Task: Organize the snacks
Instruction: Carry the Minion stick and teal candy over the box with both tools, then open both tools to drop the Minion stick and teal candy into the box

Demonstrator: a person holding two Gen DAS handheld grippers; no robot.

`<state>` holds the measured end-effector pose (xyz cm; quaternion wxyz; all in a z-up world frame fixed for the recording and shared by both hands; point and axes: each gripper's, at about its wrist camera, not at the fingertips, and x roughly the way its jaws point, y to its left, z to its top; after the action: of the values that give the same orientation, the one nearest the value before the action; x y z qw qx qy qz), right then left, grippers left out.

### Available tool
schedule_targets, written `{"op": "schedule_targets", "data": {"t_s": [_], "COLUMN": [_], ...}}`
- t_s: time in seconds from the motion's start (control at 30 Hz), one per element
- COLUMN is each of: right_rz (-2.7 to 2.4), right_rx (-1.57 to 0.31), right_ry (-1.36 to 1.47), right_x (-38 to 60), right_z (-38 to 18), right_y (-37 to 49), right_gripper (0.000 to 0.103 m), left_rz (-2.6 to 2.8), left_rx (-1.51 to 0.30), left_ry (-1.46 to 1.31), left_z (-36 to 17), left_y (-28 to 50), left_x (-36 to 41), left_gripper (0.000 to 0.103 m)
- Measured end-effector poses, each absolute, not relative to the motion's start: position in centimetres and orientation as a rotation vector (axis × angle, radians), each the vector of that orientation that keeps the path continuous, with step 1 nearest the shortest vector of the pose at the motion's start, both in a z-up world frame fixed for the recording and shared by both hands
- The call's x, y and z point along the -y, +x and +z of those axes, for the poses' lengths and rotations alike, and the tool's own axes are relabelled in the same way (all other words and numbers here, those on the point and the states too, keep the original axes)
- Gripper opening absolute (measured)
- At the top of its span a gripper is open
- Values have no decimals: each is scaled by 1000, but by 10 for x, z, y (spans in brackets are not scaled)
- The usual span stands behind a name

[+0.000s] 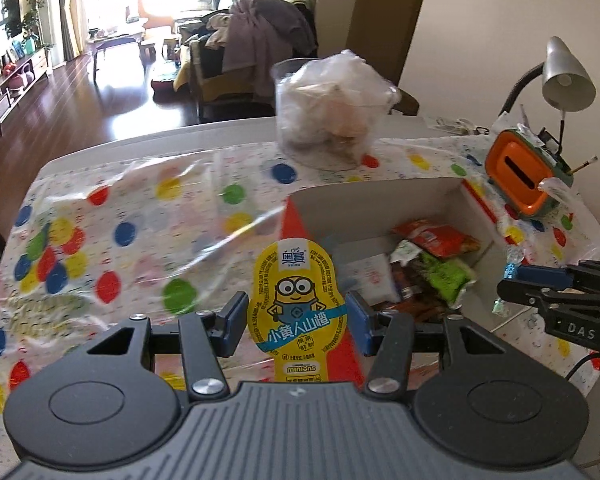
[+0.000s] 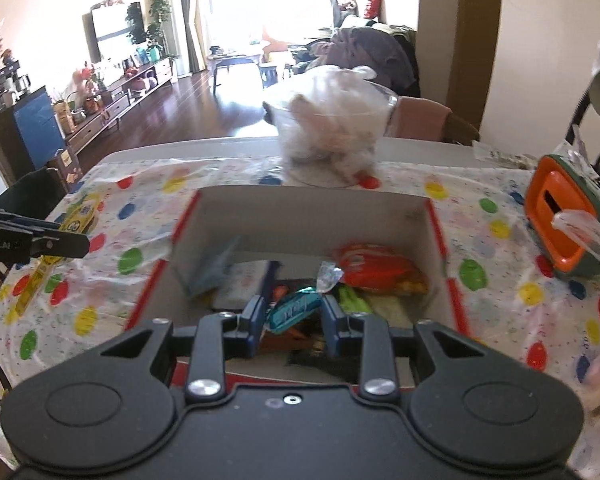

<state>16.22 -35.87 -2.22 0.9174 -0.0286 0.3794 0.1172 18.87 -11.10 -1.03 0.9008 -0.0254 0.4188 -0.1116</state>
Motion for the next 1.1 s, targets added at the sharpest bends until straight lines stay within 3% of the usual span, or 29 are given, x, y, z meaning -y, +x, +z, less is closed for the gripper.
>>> {"op": "schedule_targets", "data": {"t_s": [0.6,1.1], "right_rz": [257,381], "right_rx": [-872,-957], "right_ry": [-140,-227], "right_x": [416,382], "right_z": [-60,-89], "right_y": [207,257], "right_gripper": [30,29], "left_rz": [-269,-172], "left_rx": [-953,-1060], "left_ry": [42,54], "left_z": [-43,-75], "left_y": [231,289], "left_x": [219,236], "left_gripper": [52,52]}}
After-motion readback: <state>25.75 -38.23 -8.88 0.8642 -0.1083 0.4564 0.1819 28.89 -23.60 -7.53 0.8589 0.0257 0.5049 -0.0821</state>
